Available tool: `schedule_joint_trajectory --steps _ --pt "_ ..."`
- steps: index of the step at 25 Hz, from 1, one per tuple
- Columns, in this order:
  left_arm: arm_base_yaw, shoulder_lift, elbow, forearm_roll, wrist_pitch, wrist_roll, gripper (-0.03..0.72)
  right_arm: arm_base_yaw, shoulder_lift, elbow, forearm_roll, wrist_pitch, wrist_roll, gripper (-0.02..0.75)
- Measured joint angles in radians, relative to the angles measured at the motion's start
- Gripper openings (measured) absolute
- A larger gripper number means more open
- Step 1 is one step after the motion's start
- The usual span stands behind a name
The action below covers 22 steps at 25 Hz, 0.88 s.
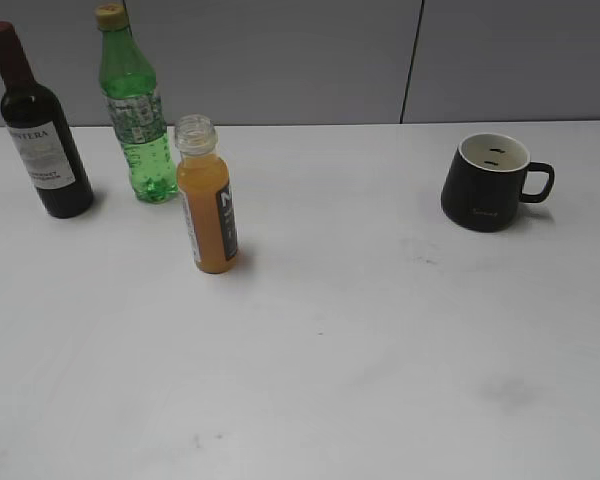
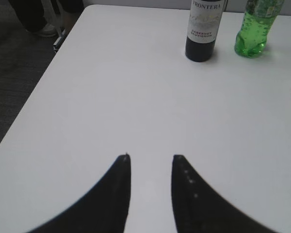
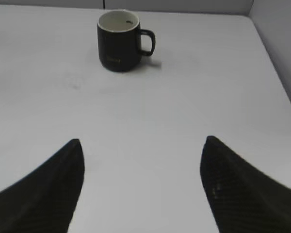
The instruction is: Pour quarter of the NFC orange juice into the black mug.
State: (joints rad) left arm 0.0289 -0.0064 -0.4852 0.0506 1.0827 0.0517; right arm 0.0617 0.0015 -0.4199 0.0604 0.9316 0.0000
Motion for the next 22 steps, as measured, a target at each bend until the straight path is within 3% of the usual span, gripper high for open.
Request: schedule_joint_trajectory --steps 3,10,22 --pt "0.000 0.000 0.000 0.000 0.000 0.000 0.232 0.000 0.039 -0.013 -0.022 -0.082 0.000 0.568" --pt "0.000 0.000 0.000 0.000 0.000 0.000 0.232 0.000 0.211 0.053 -0.043 -0.539 0.000 0.568" --pt "0.000 0.000 0.000 0.000 0.000 0.000 0.232 0.000 0.827 0.167 -0.048 -1.330 0.000 0.571"
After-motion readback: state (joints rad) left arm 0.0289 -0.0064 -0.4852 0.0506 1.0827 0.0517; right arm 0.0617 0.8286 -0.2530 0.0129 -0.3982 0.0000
